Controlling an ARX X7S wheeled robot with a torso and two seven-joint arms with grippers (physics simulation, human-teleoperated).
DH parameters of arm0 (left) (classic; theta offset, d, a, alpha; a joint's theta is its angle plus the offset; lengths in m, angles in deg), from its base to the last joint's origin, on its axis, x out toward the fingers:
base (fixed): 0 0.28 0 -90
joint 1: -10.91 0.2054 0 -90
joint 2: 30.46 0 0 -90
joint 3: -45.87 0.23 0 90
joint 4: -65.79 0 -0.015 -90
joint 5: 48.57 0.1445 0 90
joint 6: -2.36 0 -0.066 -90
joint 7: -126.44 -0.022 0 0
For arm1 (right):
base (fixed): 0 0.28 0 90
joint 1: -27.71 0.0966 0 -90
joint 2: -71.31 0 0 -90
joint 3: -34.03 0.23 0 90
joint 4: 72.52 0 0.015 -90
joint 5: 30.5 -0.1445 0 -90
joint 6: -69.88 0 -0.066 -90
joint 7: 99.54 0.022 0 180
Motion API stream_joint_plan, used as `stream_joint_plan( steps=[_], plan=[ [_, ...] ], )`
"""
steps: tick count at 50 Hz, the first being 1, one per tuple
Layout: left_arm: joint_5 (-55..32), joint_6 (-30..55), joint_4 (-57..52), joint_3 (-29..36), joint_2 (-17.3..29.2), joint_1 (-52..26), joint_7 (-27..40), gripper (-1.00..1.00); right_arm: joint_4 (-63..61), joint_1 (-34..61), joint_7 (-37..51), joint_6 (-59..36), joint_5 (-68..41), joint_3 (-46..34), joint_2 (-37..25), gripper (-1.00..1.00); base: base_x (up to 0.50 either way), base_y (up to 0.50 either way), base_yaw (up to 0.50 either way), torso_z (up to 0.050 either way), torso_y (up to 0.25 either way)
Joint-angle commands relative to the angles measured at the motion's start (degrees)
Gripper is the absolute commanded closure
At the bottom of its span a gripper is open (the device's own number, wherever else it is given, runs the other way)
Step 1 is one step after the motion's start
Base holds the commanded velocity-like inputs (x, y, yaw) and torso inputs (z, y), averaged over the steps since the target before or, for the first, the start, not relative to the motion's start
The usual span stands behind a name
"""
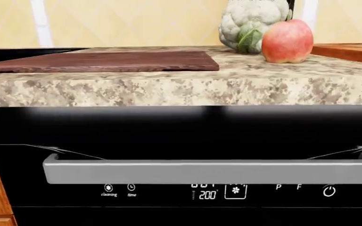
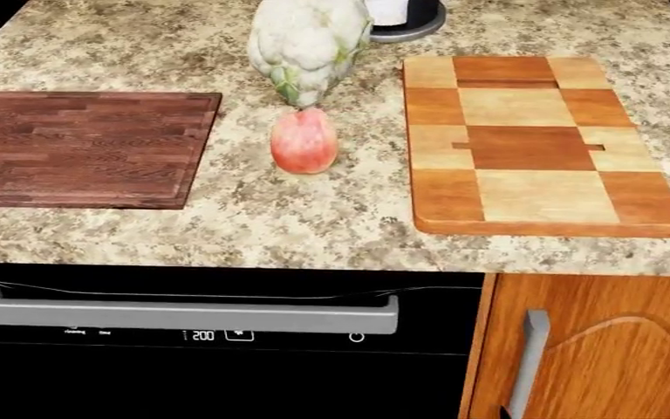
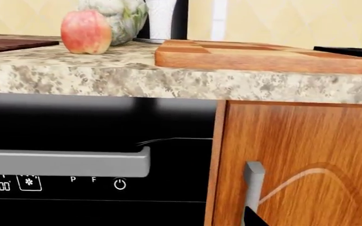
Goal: Place the cauliflower and the peach on separate cutting boards.
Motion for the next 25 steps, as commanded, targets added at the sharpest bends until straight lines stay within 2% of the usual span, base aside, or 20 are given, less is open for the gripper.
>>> stream_joint_plan(
  steps=[1,25],
  plan=[
    [-1.39,-0.39,-0.62,0.17,0.71,0.25,-0.17,-1.00,-0.12,-0.02,0.58,0.18,-0.19,-0.69,-0.34,-1.00,0.00,0.00,0.00,0.000,0.000],
    [-3.19,-1.05,-0.95,0.99,1.51,0.26,-0.05,-1.00,-0.31,0.24,2.49,-0.74,0.48,-2.01,-1.09,-1.00,0.00,0.00,0.00,0.050,0.000]
  ],
)
